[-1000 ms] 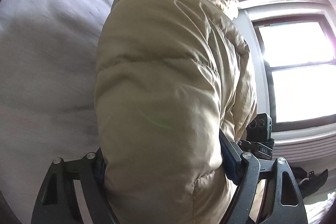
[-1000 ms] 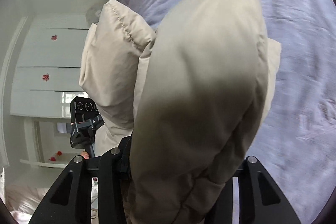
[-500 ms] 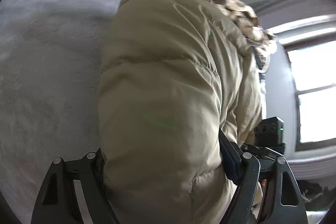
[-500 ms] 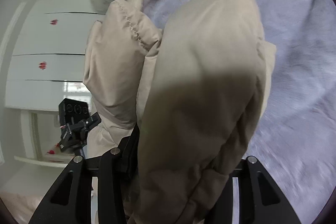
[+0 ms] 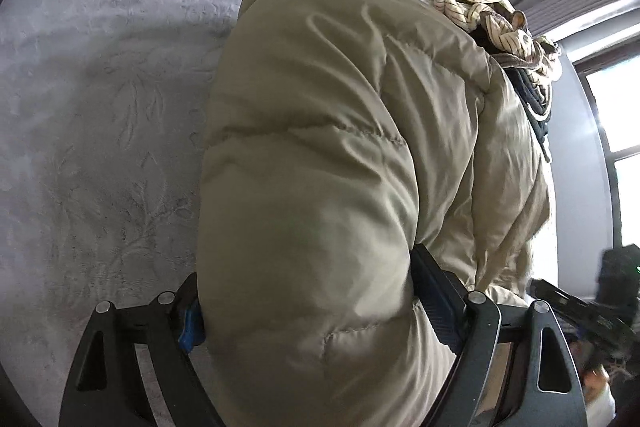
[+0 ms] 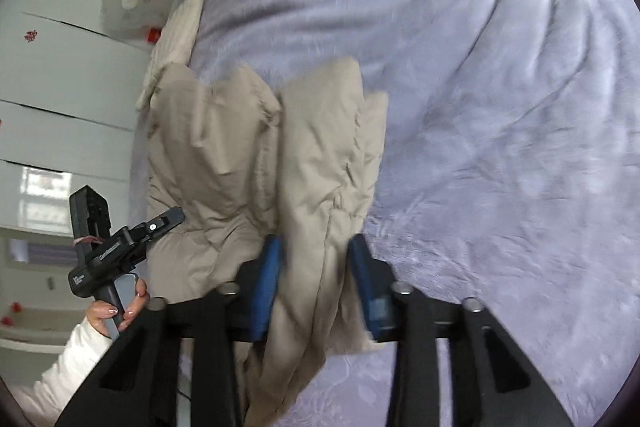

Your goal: Fold large clothes

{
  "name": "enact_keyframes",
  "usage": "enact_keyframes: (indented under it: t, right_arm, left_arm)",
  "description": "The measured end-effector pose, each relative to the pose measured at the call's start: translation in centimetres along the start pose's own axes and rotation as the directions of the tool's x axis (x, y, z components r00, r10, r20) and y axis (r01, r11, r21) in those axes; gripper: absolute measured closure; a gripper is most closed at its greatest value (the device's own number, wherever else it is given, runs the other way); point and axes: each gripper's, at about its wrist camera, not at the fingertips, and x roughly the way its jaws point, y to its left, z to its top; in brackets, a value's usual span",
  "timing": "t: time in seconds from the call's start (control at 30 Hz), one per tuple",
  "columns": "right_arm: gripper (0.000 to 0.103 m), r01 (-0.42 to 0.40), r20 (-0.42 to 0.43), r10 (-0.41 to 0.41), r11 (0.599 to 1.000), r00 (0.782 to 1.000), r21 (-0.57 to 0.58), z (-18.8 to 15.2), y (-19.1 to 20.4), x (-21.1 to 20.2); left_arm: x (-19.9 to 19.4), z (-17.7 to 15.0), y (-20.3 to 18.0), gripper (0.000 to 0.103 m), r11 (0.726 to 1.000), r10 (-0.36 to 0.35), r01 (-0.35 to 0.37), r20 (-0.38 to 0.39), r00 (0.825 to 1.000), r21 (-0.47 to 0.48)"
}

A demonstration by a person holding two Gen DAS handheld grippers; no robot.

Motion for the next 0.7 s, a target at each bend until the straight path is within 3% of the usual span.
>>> enact_keyframes:
  t: [0.13,0.23,0.3,0.37,0.43,0.57,0.63,0.7]
  right_arm:
    - [0.087,-0.067,0.012,0.068,0.995,0.998,-0.074,0.4,5.2,0.4]
    - [0.087,-0.028,-0.069,0.015,0.983,0.997,-0.184,-1.1,8.5,2.5]
    - [0.087,0.083,-0.136,-0.118,0.967,0.984,-0.241,-2.8,7.4,5.1]
    - [0.092,0.117,-0.183,-0.159,0.968,0.97,-0.223,-4.3,6.0,7.4]
    - [0.102,0.114,-0.226,-0.151,0.979,0.962,-0.171,-5.5,3.4,9.5]
    - [0.103,0.124,-0.311,-0.139,0.99,0.94,-0.065,-6.4,0.5,11.6]
    - [0.103,0.133,-0.276,-0.155,0.986,0.949,-0.099,-5.6,1.5,10.0]
    - [0.102,0.125,-0.183,-0.148,0.984,0.972,-0.13,-4.4,2.9,6.8]
  left_arm:
    - [-0.2,0.3,-0.8,0.017,0.999,0.035,-0.035,0.005,0.999,0.038]
    - [0.1,0.9,-1.7,0.017,0.998,0.053,-0.053,0.013,0.999,0.031]
    - [-0.8,0.6,-1.7,0.017,0.996,0.084,-0.085,0.039,0.996,0.035]
    - [-2.3,-0.3,-1.8,0.017,0.995,0.092,-0.095,0.074,0.993,0.043]
    - [-3.9,-1.9,-1.2,0.017,0.994,0.084,-0.09,0.102,0.991,0.062]
    - [-2.9,-5.5,-1.4,0.017,0.984,0.111,-0.117,0.055,0.992,0.134]
    - [-2.3,-6.3,-1.7,0.017,0.98,0.127,-0.134,0.06,0.99,0.147]
    - [-1.9,-6.1,-1.9,0.017,0.978,0.141,-0.151,0.077,0.987,0.144]
